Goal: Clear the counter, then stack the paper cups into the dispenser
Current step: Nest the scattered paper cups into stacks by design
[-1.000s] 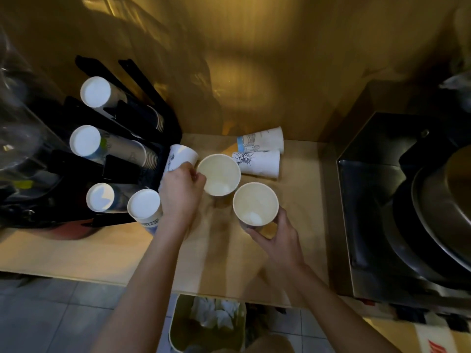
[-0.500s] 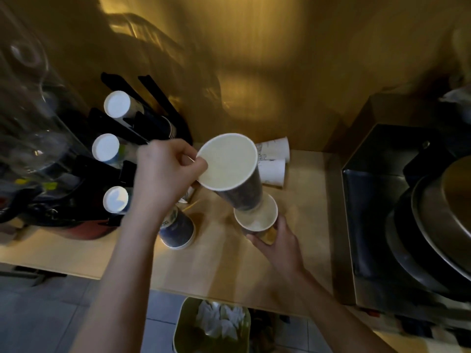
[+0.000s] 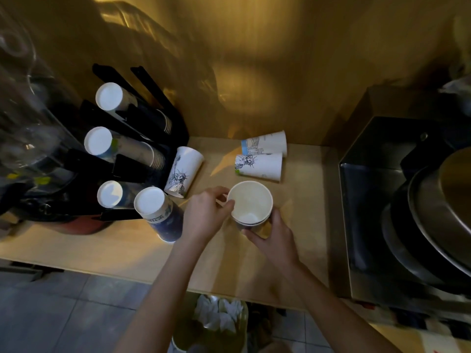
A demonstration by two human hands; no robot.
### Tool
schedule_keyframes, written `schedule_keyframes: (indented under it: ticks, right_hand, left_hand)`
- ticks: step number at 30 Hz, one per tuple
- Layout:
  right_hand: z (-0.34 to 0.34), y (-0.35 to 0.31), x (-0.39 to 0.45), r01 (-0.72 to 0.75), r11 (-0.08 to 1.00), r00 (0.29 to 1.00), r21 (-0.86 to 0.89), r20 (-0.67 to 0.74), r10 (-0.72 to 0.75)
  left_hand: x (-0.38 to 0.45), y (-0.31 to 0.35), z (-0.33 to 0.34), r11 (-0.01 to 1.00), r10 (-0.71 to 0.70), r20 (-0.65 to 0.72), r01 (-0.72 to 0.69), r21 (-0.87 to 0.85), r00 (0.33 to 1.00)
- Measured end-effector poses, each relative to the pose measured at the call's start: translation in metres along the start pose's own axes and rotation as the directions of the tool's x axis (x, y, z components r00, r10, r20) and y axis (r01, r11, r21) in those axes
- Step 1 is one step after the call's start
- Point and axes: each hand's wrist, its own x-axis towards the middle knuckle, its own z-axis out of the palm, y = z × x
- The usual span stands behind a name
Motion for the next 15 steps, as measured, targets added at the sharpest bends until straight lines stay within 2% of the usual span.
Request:
schedule_keyframes:
  ticks: [4,8,15]
  right_hand:
    - [0.0,0.001,0.001,0.002,1.0,1.0,-0.003,0.005,-0.002]
    - [0.001,-0.001,0.001,0.015,1.0,1.0,0.003,-0.009,-0.015]
    - [0.014,-0.021,0.019,0.072,0.996,0.996,0.045,0.048,-0.074]
  left_hand:
    - [-0.003,-0.007,0.014,0.984,-0.045,-0.007,0.043,-0.175,0.999]
    - [-0.009,-0.01,0.026,0.899,-0.168,-0.01,0.149,-0.411,0.986]
    - [-0.006,-0.013,0.022,0.894,-0.251,-0.16,0.166,-0.416,0.955]
